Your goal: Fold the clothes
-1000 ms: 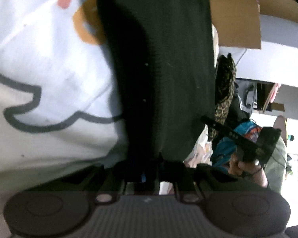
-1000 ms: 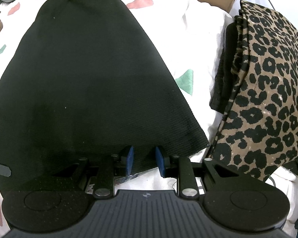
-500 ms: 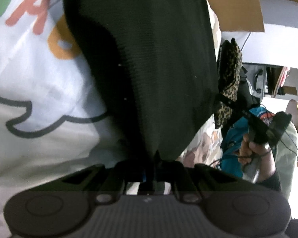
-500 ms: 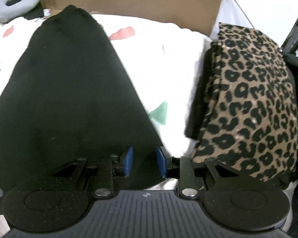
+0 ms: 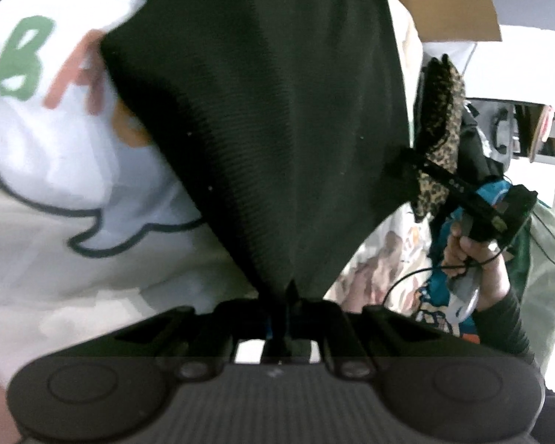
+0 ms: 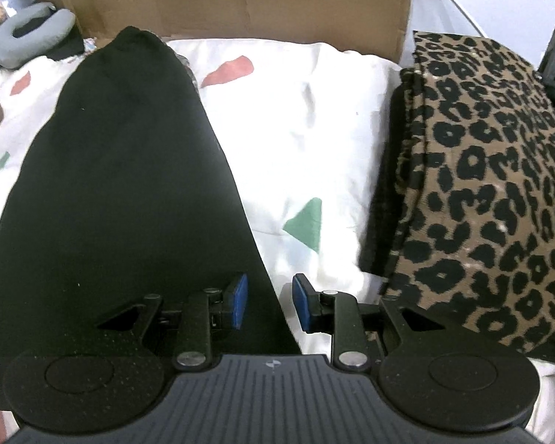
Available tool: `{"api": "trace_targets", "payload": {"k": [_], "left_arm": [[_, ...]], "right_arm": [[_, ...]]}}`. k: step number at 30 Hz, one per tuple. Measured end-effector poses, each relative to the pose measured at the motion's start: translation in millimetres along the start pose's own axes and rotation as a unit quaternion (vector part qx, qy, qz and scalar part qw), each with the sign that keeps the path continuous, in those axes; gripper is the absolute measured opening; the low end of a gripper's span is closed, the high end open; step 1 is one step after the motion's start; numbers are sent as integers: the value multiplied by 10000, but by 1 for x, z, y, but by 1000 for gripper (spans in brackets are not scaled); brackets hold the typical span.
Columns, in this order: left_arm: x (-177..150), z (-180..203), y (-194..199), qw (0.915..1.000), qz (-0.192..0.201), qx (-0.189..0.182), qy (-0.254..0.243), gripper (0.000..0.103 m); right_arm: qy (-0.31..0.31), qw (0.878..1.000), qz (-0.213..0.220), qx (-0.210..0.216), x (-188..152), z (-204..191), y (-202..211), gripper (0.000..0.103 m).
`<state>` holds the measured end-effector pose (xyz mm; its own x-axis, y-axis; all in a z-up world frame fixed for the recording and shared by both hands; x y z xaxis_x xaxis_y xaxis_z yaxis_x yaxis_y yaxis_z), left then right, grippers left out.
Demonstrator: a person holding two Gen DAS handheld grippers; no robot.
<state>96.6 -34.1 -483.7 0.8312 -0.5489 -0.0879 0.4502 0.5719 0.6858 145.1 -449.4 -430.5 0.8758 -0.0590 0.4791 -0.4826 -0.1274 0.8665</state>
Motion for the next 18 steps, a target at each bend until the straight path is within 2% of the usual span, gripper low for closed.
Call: {"api": "trace_targets", "payload": {"k": [9, 18], "left_arm": [[1, -9, -4, 9993, -30, 381, -58, 6], [4, -12, -9, 9984, -68, 542, -159, 6]], "right_arm": [[24, 9991, -127, 401, 1, -5, -13, 33], [-396, 9952, -154, 879, 4, 3, -32, 33]]}}
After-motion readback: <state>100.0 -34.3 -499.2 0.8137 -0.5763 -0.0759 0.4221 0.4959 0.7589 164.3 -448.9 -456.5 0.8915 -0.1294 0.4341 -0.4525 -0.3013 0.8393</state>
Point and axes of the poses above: each gripper's, at about its wrist camera, not at the fingertips, and y roughly against the way its jaws point, z to its right, x to its top, the point moved 3 cm from there along -y, roughly the way its jaws point, and after that the axes turned 4 degrees about -y, right-handed, at the moved point
